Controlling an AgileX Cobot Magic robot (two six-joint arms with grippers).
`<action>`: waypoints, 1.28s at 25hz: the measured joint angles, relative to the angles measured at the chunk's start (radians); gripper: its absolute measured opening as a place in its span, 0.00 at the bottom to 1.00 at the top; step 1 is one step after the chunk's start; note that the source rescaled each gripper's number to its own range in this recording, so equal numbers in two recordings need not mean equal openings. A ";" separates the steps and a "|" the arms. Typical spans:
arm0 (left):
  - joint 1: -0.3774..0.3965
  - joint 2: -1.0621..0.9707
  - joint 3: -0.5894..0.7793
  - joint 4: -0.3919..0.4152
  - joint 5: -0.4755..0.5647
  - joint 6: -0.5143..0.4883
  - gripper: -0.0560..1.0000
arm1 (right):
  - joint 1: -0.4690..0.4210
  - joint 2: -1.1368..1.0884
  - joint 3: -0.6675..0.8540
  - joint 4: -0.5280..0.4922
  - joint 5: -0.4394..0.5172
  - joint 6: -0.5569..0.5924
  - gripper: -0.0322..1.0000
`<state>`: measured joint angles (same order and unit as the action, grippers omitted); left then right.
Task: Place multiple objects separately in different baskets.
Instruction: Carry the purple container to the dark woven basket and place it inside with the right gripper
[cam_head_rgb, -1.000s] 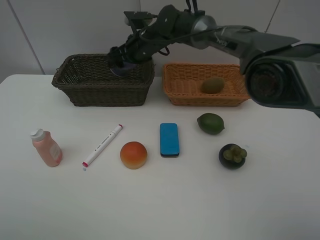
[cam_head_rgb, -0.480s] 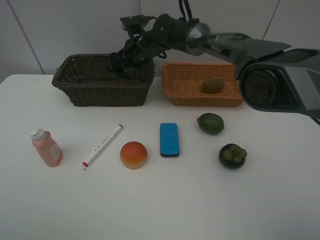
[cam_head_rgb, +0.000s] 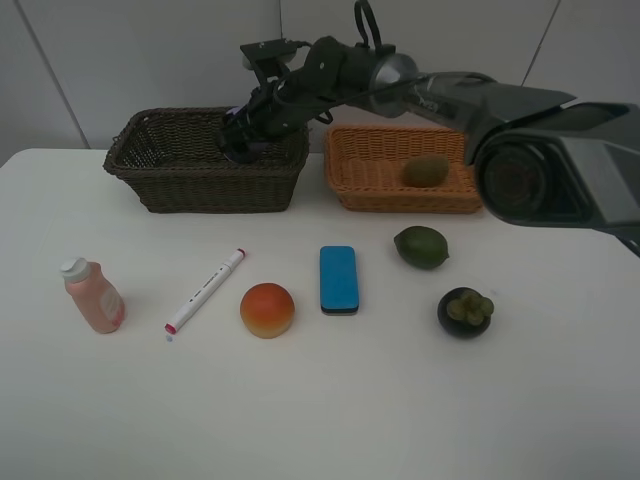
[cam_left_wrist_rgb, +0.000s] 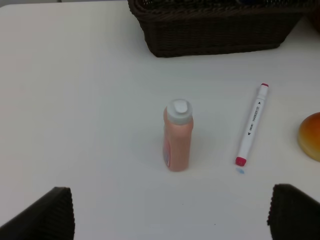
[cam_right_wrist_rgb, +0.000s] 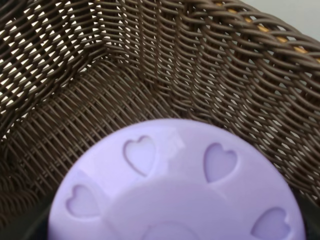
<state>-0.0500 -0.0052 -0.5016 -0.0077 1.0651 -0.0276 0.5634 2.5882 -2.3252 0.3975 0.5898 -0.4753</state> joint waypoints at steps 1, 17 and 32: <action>0.000 0.000 0.000 0.000 0.000 0.000 1.00 | 0.000 0.000 0.000 -0.001 0.000 0.000 0.53; 0.000 0.000 0.000 0.000 0.000 0.000 1.00 | 0.000 0.001 0.000 -0.054 -0.017 -0.016 0.90; 0.000 0.000 0.000 0.000 0.000 0.000 1.00 | 0.000 0.001 0.000 -0.054 -0.020 -0.018 1.00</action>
<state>-0.0500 -0.0052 -0.5016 -0.0077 1.0651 -0.0276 0.5634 2.5896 -2.3252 0.3439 0.5698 -0.4938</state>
